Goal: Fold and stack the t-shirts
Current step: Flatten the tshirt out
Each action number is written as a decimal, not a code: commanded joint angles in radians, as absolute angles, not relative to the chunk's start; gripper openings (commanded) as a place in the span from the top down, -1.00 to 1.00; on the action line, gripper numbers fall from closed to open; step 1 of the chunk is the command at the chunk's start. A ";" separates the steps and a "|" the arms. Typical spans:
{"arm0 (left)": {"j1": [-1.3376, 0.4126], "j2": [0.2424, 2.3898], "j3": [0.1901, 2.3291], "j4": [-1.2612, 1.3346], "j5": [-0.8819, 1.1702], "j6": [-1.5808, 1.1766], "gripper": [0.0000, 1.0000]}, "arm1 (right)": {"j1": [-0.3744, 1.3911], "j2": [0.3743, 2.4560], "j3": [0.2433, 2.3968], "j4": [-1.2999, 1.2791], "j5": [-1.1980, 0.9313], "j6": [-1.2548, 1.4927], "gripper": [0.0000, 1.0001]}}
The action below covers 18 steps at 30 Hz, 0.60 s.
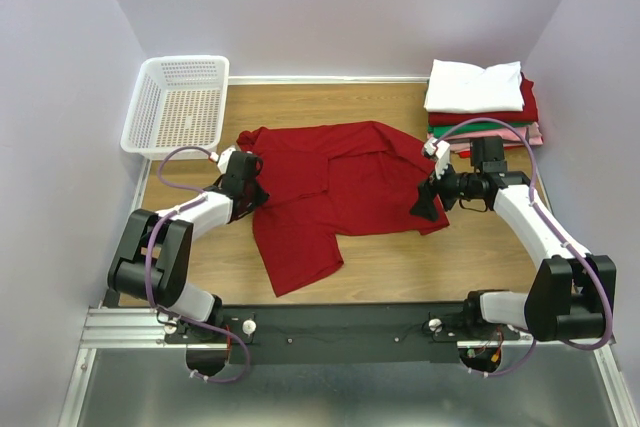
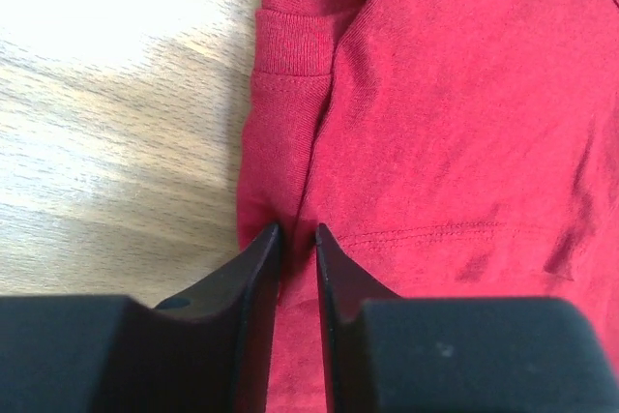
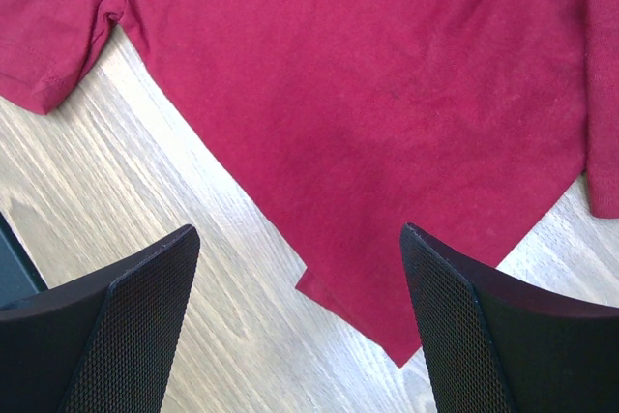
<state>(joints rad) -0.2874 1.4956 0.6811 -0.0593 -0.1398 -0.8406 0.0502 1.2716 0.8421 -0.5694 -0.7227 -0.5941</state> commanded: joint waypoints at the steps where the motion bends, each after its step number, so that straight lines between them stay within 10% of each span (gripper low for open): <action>1: -0.290 1.503 0.670 -0.071 -0.146 -0.831 0.54 | 0.041 1.252 0.827 -0.554 -0.742 -0.587 -0.81; 18: -0.290 1.408 0.706 -0.160 -0.106 -0.749 0.58 | 0.041 1.249 0.825 -0.554 -0.747 -0.589 -0.81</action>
